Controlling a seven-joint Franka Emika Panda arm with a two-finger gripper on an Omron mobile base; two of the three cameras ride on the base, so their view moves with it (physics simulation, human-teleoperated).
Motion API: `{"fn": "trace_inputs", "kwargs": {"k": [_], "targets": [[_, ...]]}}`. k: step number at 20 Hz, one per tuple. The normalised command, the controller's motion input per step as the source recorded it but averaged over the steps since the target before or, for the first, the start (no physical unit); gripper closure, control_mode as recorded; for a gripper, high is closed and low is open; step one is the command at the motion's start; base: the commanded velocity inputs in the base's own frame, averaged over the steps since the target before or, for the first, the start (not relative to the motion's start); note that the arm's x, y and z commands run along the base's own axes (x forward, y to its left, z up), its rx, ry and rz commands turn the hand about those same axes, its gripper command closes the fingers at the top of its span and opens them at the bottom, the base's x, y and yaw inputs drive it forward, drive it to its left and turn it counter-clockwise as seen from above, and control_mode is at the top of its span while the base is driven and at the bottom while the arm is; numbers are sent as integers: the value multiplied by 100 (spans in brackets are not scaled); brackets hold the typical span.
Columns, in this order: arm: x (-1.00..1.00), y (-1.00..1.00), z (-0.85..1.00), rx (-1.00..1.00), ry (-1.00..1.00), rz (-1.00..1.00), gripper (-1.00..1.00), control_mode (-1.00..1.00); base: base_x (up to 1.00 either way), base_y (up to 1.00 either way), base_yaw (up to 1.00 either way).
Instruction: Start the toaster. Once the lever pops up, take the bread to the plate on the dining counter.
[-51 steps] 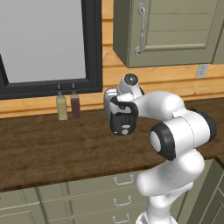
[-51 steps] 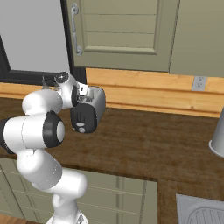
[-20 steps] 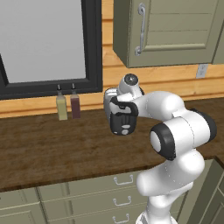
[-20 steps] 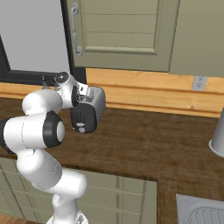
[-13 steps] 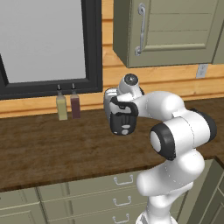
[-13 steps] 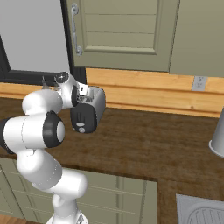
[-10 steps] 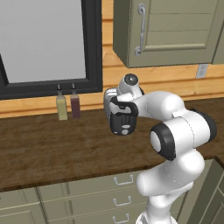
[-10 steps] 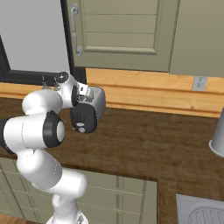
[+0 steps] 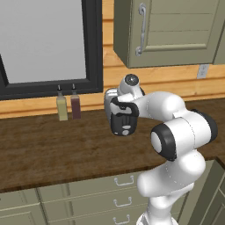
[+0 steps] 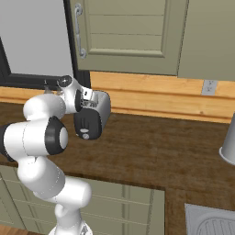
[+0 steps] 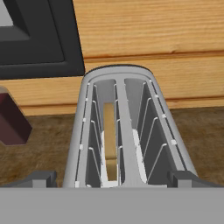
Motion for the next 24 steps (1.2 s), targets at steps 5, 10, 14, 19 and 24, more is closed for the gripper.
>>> {"fn": "trace_inputs", "kwargs": {"k": [5, 10, 14, 19, 24], "targets": [[0, 0, 0, 0, 0, 0, -100, -100, 0, 0, 0], [0, 0, 0, 0, 0, 0, -100, -100, 0, 0, 0], [0, 0, 0, 0, 0, 0, -100, -100, 0, 0, 0], [0, 0, 0, 0, 0, 0, -100, -100, 0, 0, 0], [0, 0, 0, 0, 0, 0, -100, -100, 0, 0, 0]]}}
